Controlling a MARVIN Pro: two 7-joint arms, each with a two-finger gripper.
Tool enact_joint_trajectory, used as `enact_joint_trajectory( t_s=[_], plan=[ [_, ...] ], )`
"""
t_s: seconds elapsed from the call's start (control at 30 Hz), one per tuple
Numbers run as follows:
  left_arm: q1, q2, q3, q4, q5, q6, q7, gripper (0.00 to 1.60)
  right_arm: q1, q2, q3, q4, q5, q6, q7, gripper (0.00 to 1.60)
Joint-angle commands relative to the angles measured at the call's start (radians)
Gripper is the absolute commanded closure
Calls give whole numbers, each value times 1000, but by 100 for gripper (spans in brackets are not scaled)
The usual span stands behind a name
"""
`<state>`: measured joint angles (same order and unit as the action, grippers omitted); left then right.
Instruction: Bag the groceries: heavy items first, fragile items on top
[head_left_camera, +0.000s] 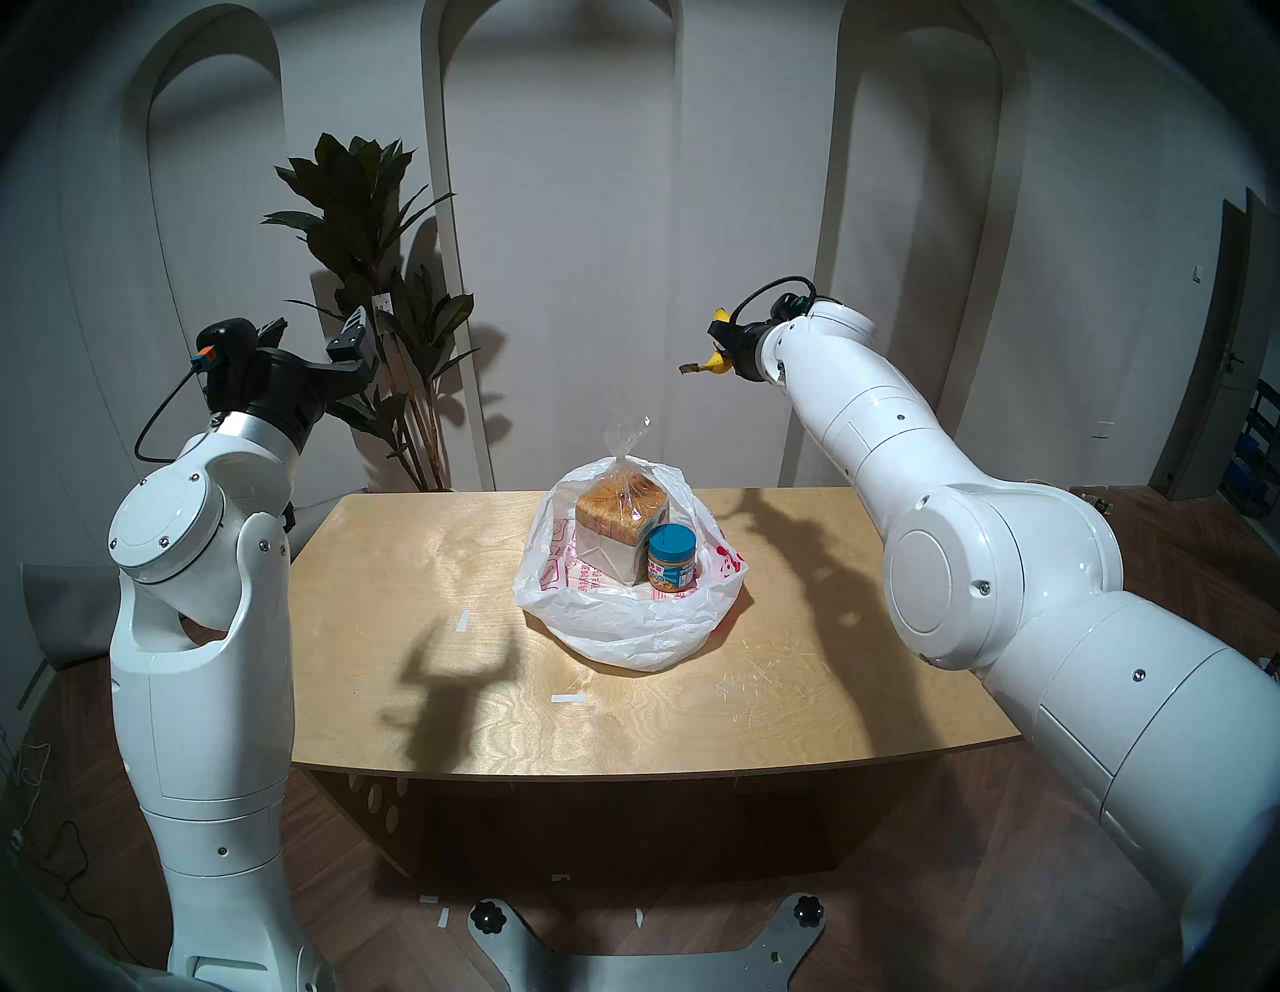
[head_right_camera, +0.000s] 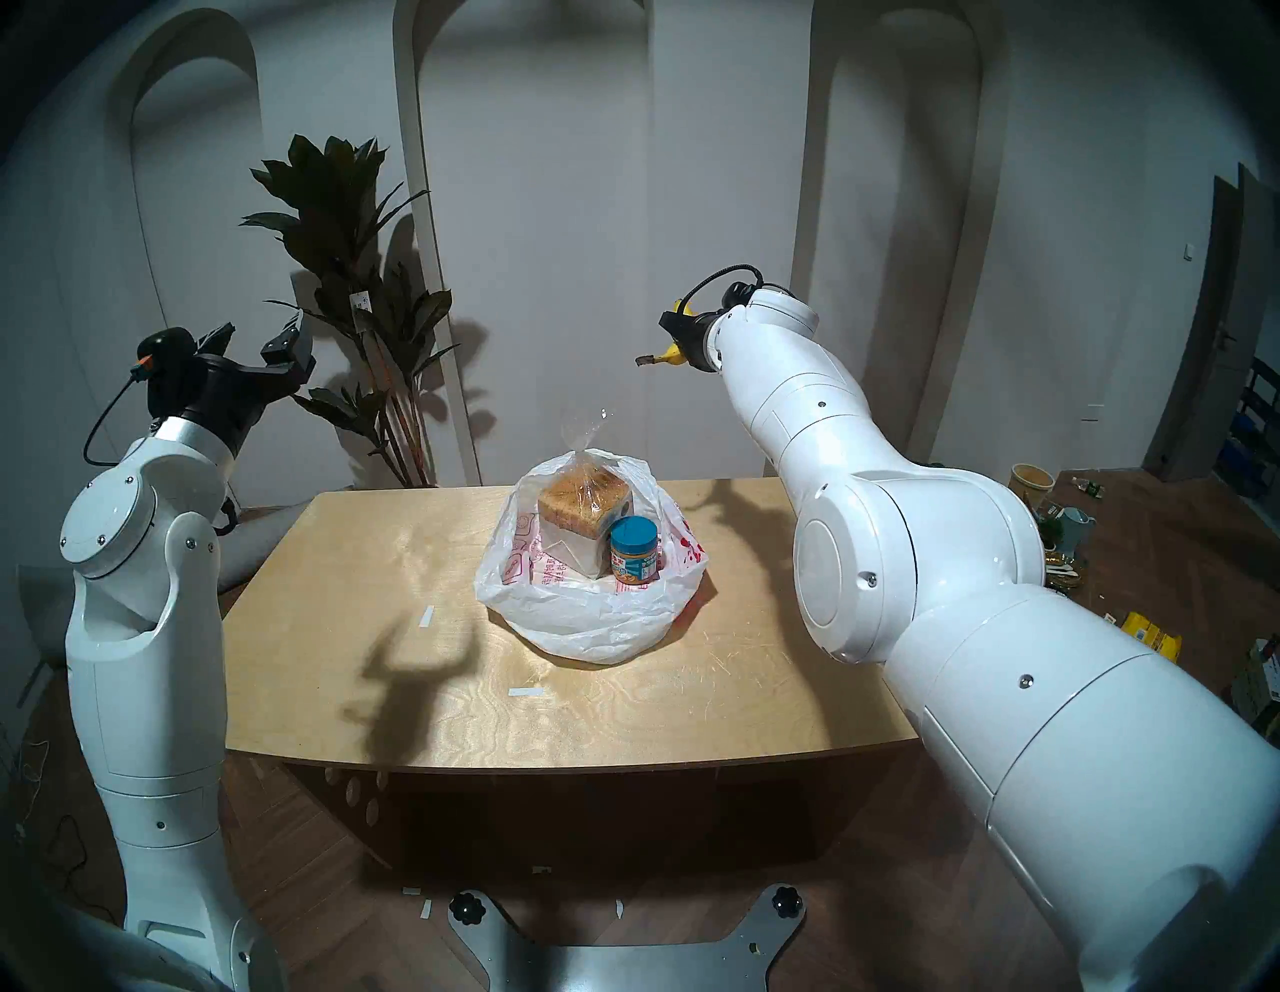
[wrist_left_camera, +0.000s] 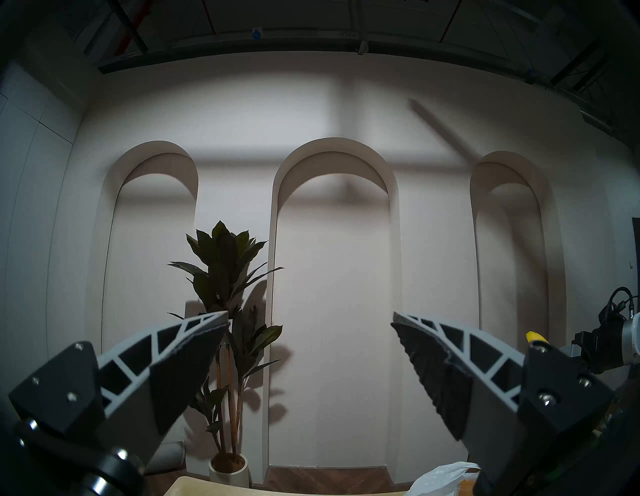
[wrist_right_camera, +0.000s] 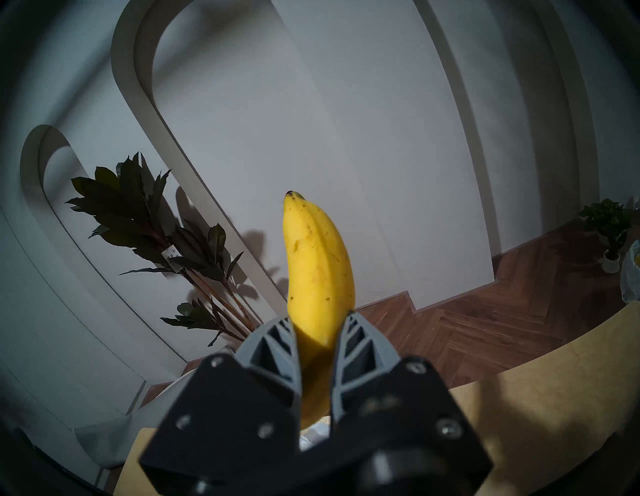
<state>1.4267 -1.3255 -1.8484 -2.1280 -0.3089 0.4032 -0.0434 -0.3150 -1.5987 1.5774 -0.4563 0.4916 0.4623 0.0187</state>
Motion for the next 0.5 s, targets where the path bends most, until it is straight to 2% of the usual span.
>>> enact_joint_trajectory(
  t_s=[0.0, 0.47],
  plan=[
    [-9, 4, -2, -11, 1, -3, 0, 0, 5, -6, 0, -37, 19, 43, 71, 160],
    [-9, 7, -2, -11, -5, -3, 0, 0, -32, -12, -5, -49, 48, 173, 206, 160]
  ],
)
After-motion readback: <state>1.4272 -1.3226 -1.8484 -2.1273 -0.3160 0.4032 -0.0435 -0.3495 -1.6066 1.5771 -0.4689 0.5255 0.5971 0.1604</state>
